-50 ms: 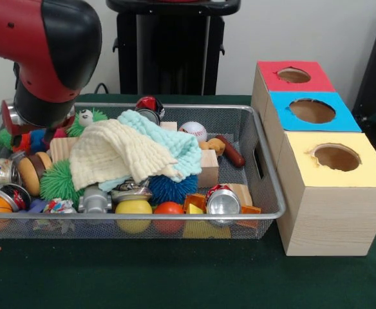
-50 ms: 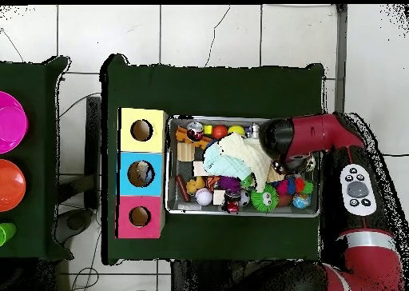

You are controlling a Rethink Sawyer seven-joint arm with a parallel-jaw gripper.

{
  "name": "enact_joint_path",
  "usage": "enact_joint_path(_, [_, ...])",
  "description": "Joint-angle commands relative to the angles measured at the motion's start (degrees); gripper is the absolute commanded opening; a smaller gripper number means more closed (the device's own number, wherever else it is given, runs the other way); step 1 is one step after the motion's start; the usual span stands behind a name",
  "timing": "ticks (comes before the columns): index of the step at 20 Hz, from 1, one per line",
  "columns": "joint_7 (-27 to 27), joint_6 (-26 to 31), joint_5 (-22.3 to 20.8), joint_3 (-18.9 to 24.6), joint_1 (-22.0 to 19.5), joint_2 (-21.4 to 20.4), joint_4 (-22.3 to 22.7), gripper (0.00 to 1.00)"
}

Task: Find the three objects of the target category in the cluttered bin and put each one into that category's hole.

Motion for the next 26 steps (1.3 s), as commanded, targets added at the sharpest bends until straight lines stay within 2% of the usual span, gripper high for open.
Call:
enact_joint_path(1, [-12.2, 0.6, -3.9, -0.2, -1.3, 6.2, -2.4, 1.0])
enact_joint_path(8, [-12.2, -1.9, -3.6, -0.1, -1.9, 7.6, -2.6, 1.0])
enact_joint_path(12, [-12.1, -2.3, -3.5, -0.7, -2.0, 6.6, -1.4, 1.0])
enact_joint_path(20, [-12.5, -1.0, -5.2, -2.1, -0.9, 7.3, -3.9, 1.0])
enact_joint_path(26, [-12.0, -7.4, -7.0, -1.6, -1.7, 6.0, -2.1, 1.0])
